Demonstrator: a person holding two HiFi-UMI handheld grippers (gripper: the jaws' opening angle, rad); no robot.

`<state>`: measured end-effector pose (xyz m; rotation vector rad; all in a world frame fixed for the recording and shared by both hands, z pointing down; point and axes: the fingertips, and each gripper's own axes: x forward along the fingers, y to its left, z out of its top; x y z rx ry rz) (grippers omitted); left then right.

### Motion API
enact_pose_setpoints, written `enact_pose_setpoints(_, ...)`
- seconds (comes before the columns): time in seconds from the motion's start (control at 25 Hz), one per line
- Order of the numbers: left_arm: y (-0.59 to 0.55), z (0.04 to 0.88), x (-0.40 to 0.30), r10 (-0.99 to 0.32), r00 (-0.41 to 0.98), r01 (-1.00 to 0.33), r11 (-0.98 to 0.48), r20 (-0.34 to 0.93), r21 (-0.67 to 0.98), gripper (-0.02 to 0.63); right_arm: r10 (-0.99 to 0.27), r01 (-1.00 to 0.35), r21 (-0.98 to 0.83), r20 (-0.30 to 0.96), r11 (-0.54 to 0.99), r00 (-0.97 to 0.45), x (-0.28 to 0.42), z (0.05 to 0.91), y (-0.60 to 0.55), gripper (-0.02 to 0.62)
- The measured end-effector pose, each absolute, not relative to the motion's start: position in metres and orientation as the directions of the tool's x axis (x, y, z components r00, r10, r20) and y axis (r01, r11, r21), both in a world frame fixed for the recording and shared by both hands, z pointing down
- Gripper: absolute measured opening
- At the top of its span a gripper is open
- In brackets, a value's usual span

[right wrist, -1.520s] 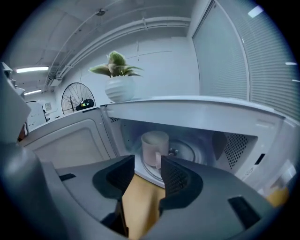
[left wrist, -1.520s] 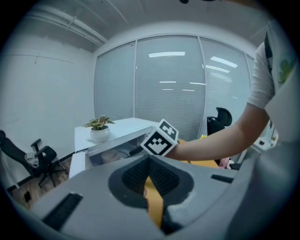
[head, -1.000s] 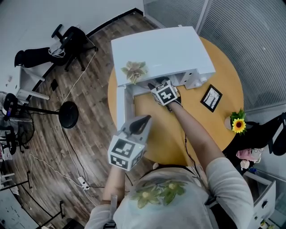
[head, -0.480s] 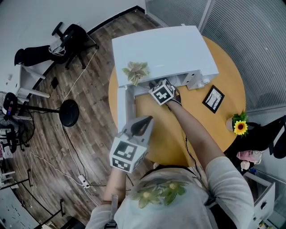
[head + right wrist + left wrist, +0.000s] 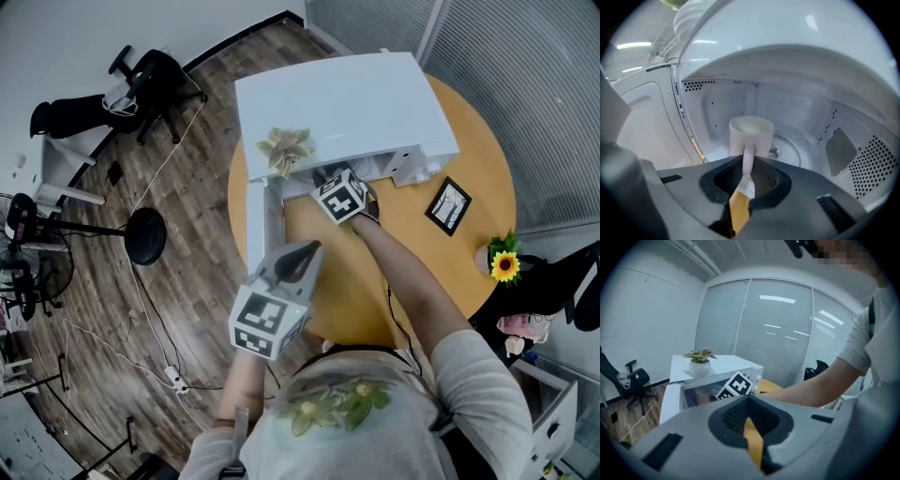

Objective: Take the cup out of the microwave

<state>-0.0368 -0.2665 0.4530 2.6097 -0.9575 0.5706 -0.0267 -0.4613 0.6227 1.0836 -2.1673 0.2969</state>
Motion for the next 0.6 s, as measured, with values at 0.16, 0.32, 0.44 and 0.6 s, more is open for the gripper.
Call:
enact_pose_setpoints(0.16,-0.267,0.456,-0.038,-0.546,0.696,-0.667,-0.732,0.467,0.139,0.003,-0.636,-0.778,0.089,0.638,0.622,-0.435,-0.028,0.611,-0.459,0.058)
enact_pose_setpoints(0.32,-0.267,0.455,-0.038,-0.550,0.695,-0.670,-0.729,0.463,0.139,0.003,-0.653,-0.786,0.088,0.617,0.612,-0.439,-0.025,0.600,-0.455,0.058)
enact_pose_setpoints(0.44,-0.268,0.452,-0.041,-0.563,0.693,-0.677,-0.723,0.450,0.139,0.004,-0.660,-0.793,0.082,0.609,0.604,-0.440,-0.021,0.596,-0.449,0.058)
enact_pose_setpoints(0.6,-0.270,0.447,-0.045,-0.590,0.685,-0.696,-0.703,0.427,0.147,0.003,-0.665,-0.803,0.065,0.601,0.593,-0.443,-0.018,0.589,-0.441,0.058)
